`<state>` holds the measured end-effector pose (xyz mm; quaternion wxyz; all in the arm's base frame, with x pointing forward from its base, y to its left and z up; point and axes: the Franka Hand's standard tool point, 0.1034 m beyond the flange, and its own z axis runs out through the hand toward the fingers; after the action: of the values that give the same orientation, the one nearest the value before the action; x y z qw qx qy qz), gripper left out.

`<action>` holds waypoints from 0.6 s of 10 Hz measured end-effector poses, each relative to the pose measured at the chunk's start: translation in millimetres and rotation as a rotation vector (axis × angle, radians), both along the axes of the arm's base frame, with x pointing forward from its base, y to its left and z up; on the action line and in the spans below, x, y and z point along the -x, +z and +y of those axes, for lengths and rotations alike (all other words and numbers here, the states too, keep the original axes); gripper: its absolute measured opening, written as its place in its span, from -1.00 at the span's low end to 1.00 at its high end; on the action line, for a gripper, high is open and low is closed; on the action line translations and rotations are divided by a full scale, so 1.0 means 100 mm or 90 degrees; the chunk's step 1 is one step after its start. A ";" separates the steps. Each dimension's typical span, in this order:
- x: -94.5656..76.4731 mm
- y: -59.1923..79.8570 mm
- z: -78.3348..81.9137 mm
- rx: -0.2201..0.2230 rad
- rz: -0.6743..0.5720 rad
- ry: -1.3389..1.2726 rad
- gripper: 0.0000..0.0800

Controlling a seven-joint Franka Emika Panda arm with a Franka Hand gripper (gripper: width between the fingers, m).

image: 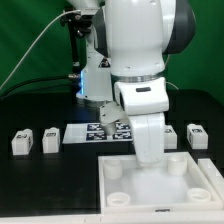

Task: Assemble one leg

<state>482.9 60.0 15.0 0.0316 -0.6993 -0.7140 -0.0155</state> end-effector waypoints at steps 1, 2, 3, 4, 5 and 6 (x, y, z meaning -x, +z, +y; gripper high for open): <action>-0.04 0.00 0.04 -0.001 0.000 -0.015 -0.85; -0.07 -0.01 0.04 -0.002 0.000 -0.030 -0.85; -0.08 -0.01 0.04 0.000 0.007 -0.039 -0.85; -0.08 -0.01 0.04 0.001 0.014 -0.043 -0.85; -0.08 -0.01 0.04 0.002 0.017 -0.043 -0.85; -0.08 -0.01 0.04 0.002 0.016 -0.042 -0.85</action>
Offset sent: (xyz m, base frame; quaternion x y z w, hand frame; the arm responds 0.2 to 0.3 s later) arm 0.0289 0.0287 -0.0089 -0.0024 0.0274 0.0321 0.9991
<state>490.6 64.1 13.8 0.0393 -0.7227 -0.6900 -0.0067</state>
